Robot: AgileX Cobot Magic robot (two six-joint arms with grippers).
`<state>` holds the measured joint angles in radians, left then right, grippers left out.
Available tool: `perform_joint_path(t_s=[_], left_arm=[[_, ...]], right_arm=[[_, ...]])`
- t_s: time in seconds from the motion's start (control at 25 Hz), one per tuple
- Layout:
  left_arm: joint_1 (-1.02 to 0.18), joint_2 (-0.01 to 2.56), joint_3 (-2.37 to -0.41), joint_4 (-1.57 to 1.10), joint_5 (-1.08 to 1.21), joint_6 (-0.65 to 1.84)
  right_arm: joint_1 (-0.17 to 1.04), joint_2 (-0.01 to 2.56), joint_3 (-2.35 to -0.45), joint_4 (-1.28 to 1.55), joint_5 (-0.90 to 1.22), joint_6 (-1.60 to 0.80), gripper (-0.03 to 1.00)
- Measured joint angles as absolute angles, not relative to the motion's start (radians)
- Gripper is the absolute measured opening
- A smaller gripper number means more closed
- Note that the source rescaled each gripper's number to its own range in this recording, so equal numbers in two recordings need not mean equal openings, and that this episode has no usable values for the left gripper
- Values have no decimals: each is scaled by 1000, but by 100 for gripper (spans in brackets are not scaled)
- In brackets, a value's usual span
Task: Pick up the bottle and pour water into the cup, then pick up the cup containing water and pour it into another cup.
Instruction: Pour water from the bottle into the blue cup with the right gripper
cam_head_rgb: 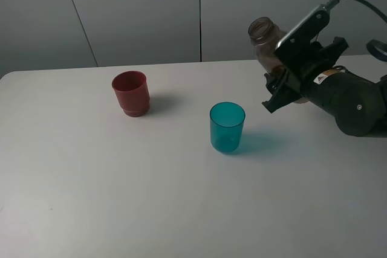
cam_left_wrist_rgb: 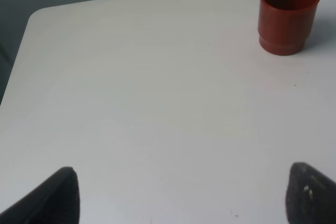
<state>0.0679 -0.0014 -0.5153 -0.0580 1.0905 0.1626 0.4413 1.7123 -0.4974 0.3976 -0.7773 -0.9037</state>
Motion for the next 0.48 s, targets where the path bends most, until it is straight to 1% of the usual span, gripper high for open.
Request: perform_joint_path(t_s=[0.48], left_arm=[[68, -1, -515, -58, 1090, 163]], right_arm=[[441, 1785, -506, 401, -766, -1261, 6]])
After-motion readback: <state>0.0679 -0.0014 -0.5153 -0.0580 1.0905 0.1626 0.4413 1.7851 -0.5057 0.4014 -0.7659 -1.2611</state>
